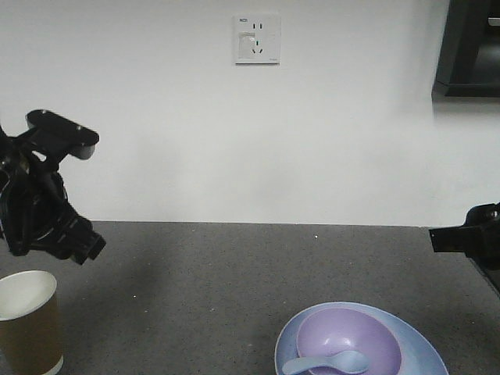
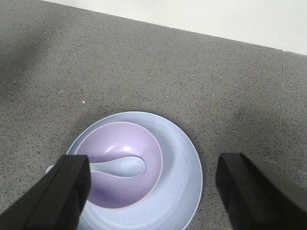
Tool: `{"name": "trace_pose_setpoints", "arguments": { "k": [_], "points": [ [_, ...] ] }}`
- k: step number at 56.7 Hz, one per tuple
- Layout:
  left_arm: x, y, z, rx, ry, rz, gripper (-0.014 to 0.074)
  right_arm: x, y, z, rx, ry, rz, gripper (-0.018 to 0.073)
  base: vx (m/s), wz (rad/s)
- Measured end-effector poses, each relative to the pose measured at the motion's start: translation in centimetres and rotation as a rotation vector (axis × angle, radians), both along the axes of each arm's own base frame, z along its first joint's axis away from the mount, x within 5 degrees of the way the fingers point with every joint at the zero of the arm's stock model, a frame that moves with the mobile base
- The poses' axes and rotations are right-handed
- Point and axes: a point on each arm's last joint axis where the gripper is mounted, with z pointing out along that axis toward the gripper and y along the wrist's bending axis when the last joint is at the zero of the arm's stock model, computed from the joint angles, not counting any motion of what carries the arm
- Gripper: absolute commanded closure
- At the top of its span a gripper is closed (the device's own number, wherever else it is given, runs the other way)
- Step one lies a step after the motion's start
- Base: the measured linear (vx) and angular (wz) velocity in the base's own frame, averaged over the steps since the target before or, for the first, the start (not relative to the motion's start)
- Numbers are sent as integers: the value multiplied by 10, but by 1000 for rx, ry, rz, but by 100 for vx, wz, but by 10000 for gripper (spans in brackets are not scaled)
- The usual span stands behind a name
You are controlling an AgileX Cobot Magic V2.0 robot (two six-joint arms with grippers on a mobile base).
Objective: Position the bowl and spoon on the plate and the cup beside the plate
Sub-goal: 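Move the left gripper down to the brown paper cup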
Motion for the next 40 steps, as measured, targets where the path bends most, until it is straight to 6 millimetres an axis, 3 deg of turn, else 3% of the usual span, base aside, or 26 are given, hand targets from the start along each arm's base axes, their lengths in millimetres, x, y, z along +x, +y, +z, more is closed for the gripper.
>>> {"name": "trace_pose_setpoints", "arguments": {
  "k": [19, 40],
  "points": [
    [6, 19, -39, 28, 89, 48, 72, 0, 0, 0, 0, 0, 0, -33, 0, 0],
    [20, 16, -67, 44, 141, 44, 72, 0, 0, 0, -2, 2, 0, -33, 0, 0]
  ]
}}
